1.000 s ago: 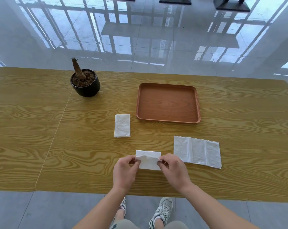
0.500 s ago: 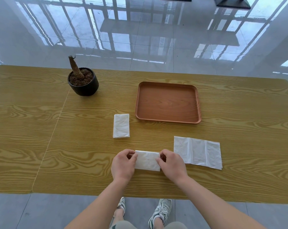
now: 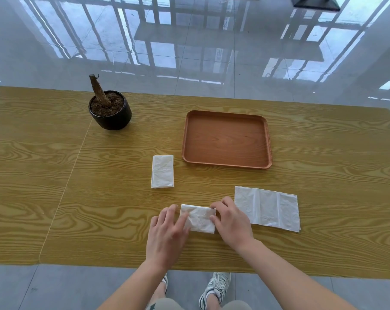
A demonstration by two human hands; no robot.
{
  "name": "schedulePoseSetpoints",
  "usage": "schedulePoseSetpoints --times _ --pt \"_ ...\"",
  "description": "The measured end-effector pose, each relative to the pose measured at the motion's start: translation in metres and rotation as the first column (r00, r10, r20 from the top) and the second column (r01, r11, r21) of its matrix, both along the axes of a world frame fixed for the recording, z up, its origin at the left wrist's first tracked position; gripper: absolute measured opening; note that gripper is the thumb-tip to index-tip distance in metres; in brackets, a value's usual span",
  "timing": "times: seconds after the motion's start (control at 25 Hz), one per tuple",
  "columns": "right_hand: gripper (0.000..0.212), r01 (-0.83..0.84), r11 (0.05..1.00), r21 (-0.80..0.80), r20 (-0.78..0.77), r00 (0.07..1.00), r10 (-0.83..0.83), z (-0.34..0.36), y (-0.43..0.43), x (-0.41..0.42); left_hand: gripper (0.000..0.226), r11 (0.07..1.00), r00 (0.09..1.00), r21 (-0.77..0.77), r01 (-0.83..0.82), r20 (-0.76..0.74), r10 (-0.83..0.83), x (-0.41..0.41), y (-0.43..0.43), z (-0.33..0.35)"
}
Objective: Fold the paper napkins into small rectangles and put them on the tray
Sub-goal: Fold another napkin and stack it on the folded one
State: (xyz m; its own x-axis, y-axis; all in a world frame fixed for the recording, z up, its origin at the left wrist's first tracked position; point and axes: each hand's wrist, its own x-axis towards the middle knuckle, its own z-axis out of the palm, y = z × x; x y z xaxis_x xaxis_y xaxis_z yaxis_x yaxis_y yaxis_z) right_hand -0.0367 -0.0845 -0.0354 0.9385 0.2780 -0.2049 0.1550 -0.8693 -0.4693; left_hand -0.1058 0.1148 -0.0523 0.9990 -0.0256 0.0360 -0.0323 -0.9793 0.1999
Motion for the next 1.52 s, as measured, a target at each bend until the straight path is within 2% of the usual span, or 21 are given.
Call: schedulePoseSetpoints --times 0.12,0.32,0.52,0.6,0.72,0.84,0.92,1.0,1.04,1.16,1.2,1.28,1.36,1.44,1.52 --pt "0.018 0.016 1.0 0.006 -0.034 0.999 -0.016 0.001 -0.001 0.003 0.04 0.998 0.997 -0.003 -0.063 -0.041 0.063 0.002 -0.004 0.003" --pt "0.015 0.071 0.997 0.003 -0.096 0.993 -0.07 0.006 0.004 0.01 0.047 0.985 0.984 -0.058 -0.162 -0.09 0.156 -0.003 -0.008 0.014" --pt "0.013 0.017 0.997 -0.069 -0.117 0.993 -0.025 0.011 0.011 0.018 0.02 0.944 0.968 -0.219 -0.245 -0.115 0.224 -0.011 -0.014 0.025" --pt "0.013 0.018 0.997 -0.072 -0.119 0.992 -0.027 0.013 0.012 0.018 0.011 0.902 0.944 -0.292 -0.317 -0.195 0.268 -0.014 -0.017 0.026" --pt "0.012 0.095 0.995 0.002 -0.1 0.99 -0.094 0.015 0.011 0.013 0.025 0.806 0.865 -0.355 -0.474 -0.357 0.352 -0.019 -0.024 0.027" --pt "0.011 0.282 0.947 0.151 -0.198 0.948 -0.251 0.019 0.011 0.011 0.034 0.753 0.809 -0.361 -0.55 -0.453 0.374 -0.015 -0.029 0.03" --pt "0.01 0.446 0.863 0.237 -0.338 0.871 -0.357 0.021 0.012 0.009 0.043 0.69 0.759 -0.386 -0.613 -0.528 0.38 -0.009 -0.032 0.032" --pt "0.009 0.605 0.735 0.306 -0.478 0.766 -0.43 0.021 0.014 0.006 0.048 0.569 0.693 -0.442 -0.694 -0.625 0.36 -0.002 -0.037 0.038" --pt "0.009 0.657 0.68 0.325 -0.527 0.723 -0.447 0.021 0.013 0.005 0.047 0.454 0.651 -0.487 -0.746 -0.677 0.344 0.002 -0.04 0.041" --pt "0.008 0.723 0.596 0.349 -0.603 0.66 -0.449 0.021 0.012 0.001 0.029 0.003 0.518 -0.539 -0.842 -0.808 0.281 0.009 -0.047 0.044" --pt "0.007 0.732 0.581 0.355 -0.616 0.651 -0.443 0.021 0.012 0.0 0.023 -0.073 0.5 -0.536 -0.841 -0.823 0.27 0.009 -0.049 0.043" --pt "0.004 0.742 0.562 0.364 -0.633 0.64 -0.436 0.021 0.012 -0.002 0.012 -0.116 0.487 -0.534 -0.837 -0.825 0.285 0.01 -0.051 0.043" --pt "0.01 0.742 0.559 0.369 -0.648 0.637 -0.418 0.022 0.012 -0.003 0.004 -0.11 0.478 -0.534 -0.838 -0.816 0.324 0.011 -0.051 0.043" --pt "0.014 0.73 0.581 0.359 -0.666 0.637 -0.389 0.022 0.012 -0.004 0.006 -0.082 0.486 -0.545 -0.834 -0.798 0.356 0.011 -0.048 0.044" --pt "0.007 0.69 0.645 0.328 -0.653 0.659 -0.373 0.021 0.013 -0.005 0.005 -0.018 0.512 -0.561 -0.828 -0.769 0.383 0.012 -0.043 0.045"
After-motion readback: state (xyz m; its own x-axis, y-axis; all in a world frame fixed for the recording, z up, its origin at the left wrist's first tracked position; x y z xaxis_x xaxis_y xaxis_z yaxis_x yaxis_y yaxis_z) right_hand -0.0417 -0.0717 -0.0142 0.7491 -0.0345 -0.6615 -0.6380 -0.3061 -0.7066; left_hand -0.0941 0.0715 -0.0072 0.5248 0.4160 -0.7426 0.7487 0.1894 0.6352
